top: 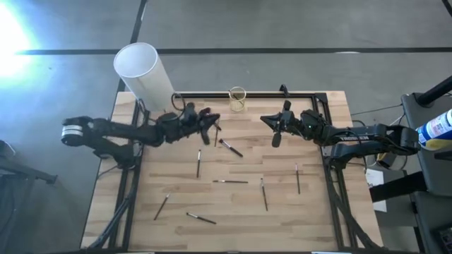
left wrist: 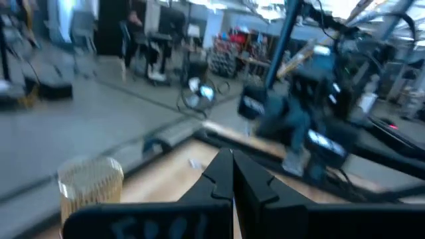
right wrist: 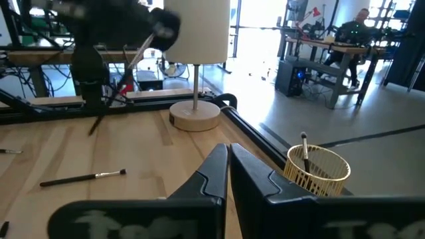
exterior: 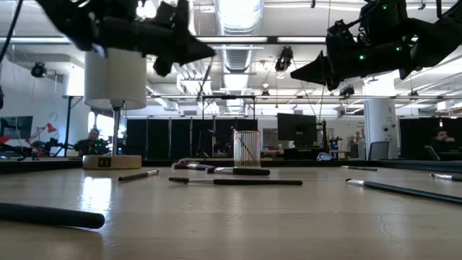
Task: Put items in baskets/containers
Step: Put the eyeshadow brush into the gold container
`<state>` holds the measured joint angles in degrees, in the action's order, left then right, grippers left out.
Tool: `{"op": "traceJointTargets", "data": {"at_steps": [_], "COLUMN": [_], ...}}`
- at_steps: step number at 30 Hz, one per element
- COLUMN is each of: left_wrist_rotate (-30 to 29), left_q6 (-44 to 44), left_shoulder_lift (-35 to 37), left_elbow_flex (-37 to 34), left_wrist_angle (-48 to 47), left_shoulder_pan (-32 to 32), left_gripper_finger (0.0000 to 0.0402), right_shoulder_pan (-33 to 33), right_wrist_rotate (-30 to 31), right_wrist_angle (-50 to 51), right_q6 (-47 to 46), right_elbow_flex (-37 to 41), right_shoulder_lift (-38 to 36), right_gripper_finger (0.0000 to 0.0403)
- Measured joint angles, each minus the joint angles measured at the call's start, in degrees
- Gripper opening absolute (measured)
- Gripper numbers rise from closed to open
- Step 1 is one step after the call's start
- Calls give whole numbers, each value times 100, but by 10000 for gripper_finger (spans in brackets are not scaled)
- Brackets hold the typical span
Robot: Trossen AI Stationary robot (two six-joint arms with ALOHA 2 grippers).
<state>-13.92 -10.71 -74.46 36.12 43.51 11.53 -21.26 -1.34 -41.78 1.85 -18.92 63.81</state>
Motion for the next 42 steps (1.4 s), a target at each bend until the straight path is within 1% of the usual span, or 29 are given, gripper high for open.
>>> {"op": "traceJointTargets", "data": {"at_steps": [7,10,14,16,24,30,36,42], "left_wrist_rotate": [585,898,1635,1769,2049,2056,1975,1790], "left_q6": [958,920,754,715,748,764,955,1106], "left_shoulder_lift": [-946,-1417,-2028,-2318,-3428,-4073,-4553,-4851], "left_elbow_flex": [1308,1720,2215,2438,3409,3975,3961,3862], "left_wrist_angle": [62,396,750,775,1039,1112,1092,1089], "left_shoulder_pan": [703,1140,1664,1855,2359,2592,2693,2696], "left_gripper_finger": [0,0,0,0,0,0,0,0], "right_shoulder_pan": [0,0,0,0,-2,-2,-2,-2], "right_wrist_rotate": [-4,-4,-4,-7,-9,-7,-7,-7], "right_wrist_angle": [0,-2,-4,-9,-50,-50,-50,-48], "right_q6": [7,30,101,162,310,343,439,431], "right_elbow_flex": [0,0,0,0,0,0,0,0], "right_shoulder_lift": [0,0,0,0,2,2,2,2], "right_gripper_finger": [13,13,13,13,13,13,13,13]}}
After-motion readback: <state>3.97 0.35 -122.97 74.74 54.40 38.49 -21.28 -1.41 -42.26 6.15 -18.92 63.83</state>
